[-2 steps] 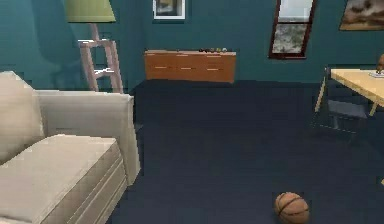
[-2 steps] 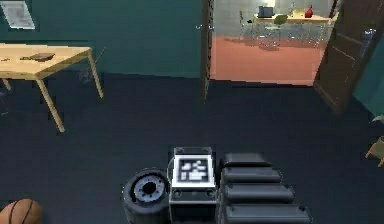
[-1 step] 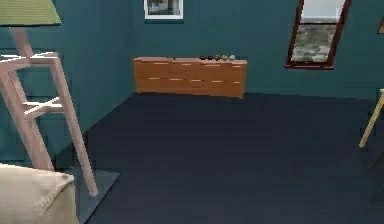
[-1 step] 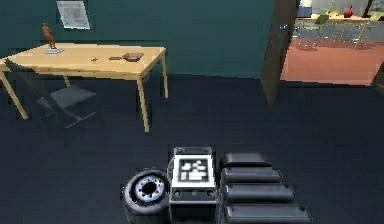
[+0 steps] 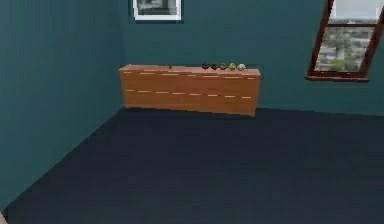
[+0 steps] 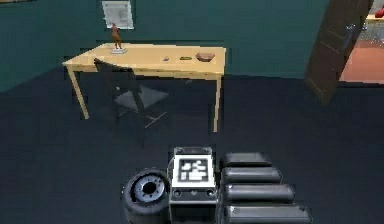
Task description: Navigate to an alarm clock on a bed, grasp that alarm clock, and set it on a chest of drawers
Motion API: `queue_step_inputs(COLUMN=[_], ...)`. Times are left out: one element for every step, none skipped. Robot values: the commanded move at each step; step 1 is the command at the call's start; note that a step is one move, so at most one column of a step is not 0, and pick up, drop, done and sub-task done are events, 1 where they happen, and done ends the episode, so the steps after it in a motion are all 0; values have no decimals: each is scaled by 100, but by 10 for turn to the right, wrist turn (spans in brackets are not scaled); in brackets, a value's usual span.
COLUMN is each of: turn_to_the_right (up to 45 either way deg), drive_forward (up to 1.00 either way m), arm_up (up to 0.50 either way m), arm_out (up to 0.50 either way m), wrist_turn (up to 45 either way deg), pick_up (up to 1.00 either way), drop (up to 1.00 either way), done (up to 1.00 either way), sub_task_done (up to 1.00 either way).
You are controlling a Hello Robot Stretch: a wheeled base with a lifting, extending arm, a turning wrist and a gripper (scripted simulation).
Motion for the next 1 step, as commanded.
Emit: queue_step_inputs(turn_to_the_right=[-30], drive_forward=[0], arm_up=[0], arm_out=[0], wrist_turn=[0], pick_up=[0], drop=[0], done=[0], sub_task_done=[0])
